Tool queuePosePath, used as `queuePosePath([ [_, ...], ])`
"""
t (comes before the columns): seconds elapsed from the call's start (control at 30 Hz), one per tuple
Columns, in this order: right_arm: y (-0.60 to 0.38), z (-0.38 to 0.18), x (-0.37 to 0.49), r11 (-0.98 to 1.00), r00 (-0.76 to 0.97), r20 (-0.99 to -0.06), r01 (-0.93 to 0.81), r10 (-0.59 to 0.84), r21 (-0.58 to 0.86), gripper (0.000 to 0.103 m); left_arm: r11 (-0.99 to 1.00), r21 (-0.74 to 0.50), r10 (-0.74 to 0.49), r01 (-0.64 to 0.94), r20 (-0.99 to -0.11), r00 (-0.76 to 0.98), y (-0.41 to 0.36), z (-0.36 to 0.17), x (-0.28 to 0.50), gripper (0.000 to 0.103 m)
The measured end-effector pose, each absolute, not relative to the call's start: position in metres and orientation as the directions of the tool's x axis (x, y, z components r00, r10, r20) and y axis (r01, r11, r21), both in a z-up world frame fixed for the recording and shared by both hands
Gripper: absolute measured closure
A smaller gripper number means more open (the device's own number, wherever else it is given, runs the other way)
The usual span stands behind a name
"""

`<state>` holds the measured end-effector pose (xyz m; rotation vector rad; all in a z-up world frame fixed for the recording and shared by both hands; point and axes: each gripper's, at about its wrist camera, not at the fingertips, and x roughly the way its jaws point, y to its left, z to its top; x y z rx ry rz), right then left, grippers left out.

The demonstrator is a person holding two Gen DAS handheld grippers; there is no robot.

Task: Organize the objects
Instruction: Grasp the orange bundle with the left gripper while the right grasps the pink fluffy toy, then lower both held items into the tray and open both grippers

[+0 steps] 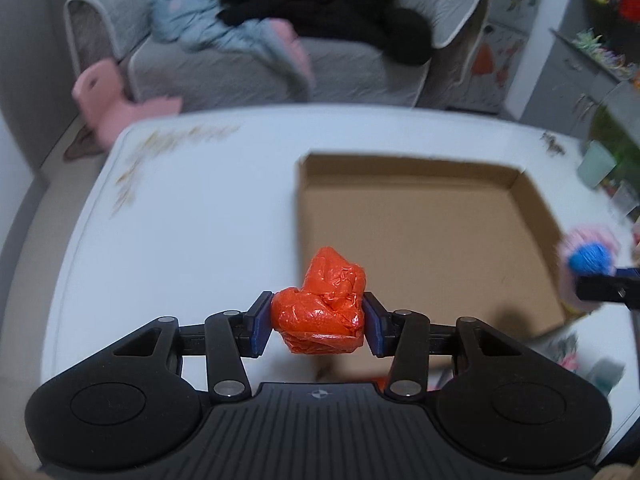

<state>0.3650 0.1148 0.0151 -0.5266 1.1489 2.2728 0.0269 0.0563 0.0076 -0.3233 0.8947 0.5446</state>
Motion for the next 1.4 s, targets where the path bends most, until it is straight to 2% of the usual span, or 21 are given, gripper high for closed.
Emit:
queuePosePath([
  [0.2, 0.172, 0.035, 0.330, -0.505, -0.803, -0.513, -0.592, 0.303, 0.628, 0.067, 0.823, -0.062, 0.307, -0.565, -0.787, 0.534, 0.073, -0.019, 0.090, 0.050],
  [0.53, 0.228, 0.010, 0.233, -0.584, -0.778, -0.589, -0.587, 0.217, 0.561, 0.067, 0.792, -0.046, 0.347, -0.609, -0.786, 0.511, 0.095, -0.061, 0.127, 0.050],
  [1.4, 0.247, -0.018, 0.203, -0.611, -0.709, -0.691, -0.612, 0.141, 0.502, 0.066, 0.777, 0.044, 0.408, -0.628, -0.795, 0.449, 0.095, -0.079, 0.151, 0.048],
])
